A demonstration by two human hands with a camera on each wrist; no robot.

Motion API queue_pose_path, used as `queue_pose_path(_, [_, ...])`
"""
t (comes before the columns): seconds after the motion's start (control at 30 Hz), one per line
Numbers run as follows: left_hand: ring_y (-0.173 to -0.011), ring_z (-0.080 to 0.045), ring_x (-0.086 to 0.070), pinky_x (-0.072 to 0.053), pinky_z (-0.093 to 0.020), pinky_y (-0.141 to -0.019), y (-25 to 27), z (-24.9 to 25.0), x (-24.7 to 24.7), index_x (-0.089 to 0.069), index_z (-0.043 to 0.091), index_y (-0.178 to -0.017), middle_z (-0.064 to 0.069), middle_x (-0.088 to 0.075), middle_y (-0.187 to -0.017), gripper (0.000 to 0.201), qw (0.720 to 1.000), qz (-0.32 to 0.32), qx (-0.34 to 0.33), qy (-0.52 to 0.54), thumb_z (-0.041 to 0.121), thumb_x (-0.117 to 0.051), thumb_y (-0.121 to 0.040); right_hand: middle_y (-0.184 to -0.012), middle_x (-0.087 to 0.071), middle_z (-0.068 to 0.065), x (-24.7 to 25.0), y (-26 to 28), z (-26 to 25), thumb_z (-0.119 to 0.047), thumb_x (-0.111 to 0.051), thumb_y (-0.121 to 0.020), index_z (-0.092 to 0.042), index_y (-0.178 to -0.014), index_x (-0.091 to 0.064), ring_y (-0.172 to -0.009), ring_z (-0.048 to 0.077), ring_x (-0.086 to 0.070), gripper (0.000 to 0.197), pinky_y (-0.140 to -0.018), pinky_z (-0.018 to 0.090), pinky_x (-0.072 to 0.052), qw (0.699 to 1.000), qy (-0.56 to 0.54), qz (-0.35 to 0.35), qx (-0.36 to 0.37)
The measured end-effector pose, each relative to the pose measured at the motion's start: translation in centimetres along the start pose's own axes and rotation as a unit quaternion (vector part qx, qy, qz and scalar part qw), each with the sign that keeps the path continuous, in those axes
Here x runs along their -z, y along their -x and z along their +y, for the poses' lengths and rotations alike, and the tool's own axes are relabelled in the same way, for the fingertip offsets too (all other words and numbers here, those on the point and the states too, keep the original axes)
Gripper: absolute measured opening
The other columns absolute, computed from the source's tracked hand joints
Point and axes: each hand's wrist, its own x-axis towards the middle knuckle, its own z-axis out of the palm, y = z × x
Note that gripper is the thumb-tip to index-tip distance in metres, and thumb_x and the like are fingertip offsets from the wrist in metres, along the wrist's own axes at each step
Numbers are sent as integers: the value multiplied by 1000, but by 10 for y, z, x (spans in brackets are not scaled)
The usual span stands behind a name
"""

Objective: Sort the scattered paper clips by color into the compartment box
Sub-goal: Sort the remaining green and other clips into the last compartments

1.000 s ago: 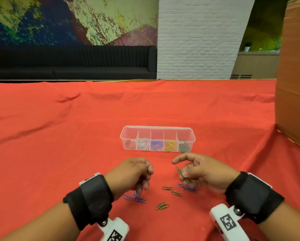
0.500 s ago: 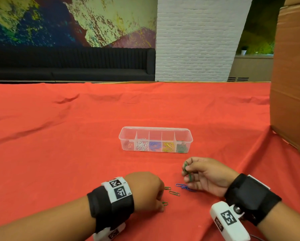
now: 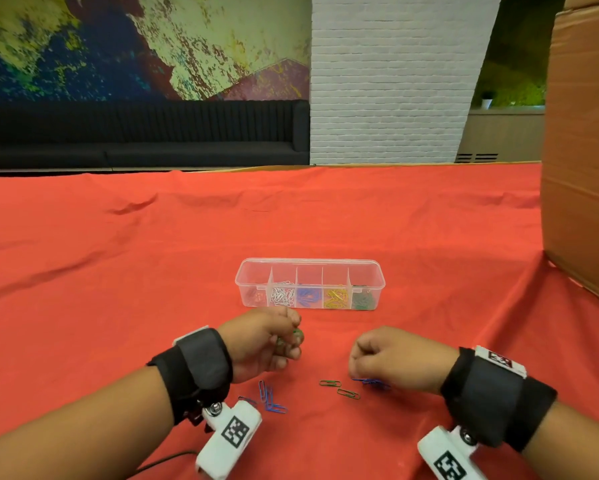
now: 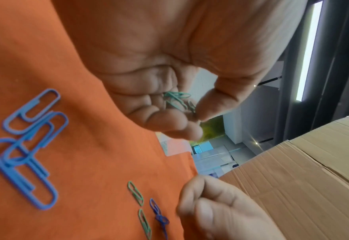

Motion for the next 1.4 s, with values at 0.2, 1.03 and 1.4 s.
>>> queue_pose_path(0.2, [-55,-4,-49,-36,-21,-55,-8,9,-25,-71,18,-90,10,-56,-61,13,808,-19,-99,-580,21,-68,-78,-90,-69,3,-19,-5,-14,-34,-61,-80,-17,-90,-66,-83,26,-63,20,-71,32,-51,930,367,-15,34])
queue_pose_path(1.03, [-48,-16,-37,-27,-20,-47,-93,74,-38,-49,17,-75,-1,-41,-61,28,943,63,-42,-325,34,-50,-96,-127,-60,2,126,-92,6,-16,-69,-83,-18,-127,-58,-116,18,-58,46,-97,28,-46,965,132,226,-9])
queue_pose_path(1.4, [-75,-26,-54,-49,-31,-68,-153,99,-63,-56,4,-91,-16,-51,-84,27,990,76,-26,-118,26,-71,-87,-87,-70,-6,51,13,30,-18,-58,-76,-25,-104,-64,-73,6,-59,29,-68,19,-47,973,228,16,-2])
